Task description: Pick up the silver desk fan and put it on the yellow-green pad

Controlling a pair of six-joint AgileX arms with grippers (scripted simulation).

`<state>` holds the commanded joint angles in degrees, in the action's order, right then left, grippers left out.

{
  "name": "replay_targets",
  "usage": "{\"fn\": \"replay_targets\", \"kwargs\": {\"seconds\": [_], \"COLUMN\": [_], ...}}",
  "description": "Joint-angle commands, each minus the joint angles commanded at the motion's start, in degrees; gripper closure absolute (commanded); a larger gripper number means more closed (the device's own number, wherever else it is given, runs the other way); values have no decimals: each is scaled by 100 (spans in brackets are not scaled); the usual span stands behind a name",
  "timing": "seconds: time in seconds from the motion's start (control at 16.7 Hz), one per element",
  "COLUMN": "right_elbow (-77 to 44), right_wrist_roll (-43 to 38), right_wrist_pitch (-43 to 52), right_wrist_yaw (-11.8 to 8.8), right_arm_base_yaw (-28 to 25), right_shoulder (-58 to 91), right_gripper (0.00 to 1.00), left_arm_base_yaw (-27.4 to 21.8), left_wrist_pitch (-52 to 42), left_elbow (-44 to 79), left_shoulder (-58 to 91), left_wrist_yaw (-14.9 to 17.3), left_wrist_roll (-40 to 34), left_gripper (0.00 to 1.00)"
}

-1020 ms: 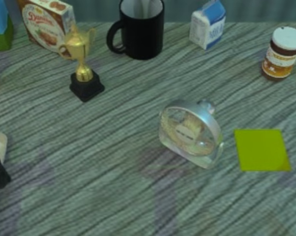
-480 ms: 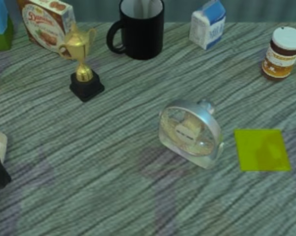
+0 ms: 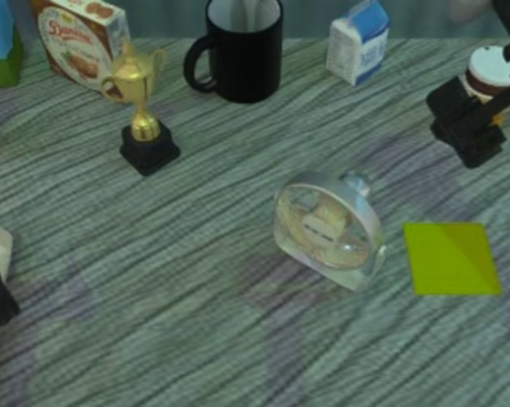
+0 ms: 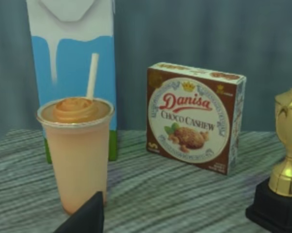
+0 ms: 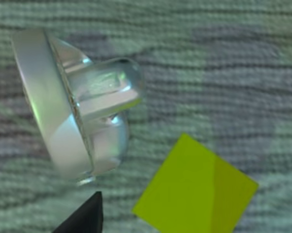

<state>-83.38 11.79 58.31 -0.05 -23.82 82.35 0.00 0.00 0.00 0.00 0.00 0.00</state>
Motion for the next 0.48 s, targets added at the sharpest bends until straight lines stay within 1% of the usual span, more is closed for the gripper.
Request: {"fn": "replay_targets", "kwargs": {"seconds": [0.24,0.48], "right_elbow": [-2254,-3778], "right_wrist_roll": [285,511], "right_wrist_pitch": [1464,2594], "right_wrist_yaw": [-5,12], "right_arm_base_yaw": [-604,-1044], "right_shoulder": [2186,3793], "right_gripper": [0,0], "left_arm_base_yaw": [0,0], "left_wrist_pitch": [0,0], "left_elbow": [0,0], "left_shoulder": [0,0], "left_wrist_yaw": [0,0], "left_wrist_roll": [0,0], "left_gripper": [0,0]}}
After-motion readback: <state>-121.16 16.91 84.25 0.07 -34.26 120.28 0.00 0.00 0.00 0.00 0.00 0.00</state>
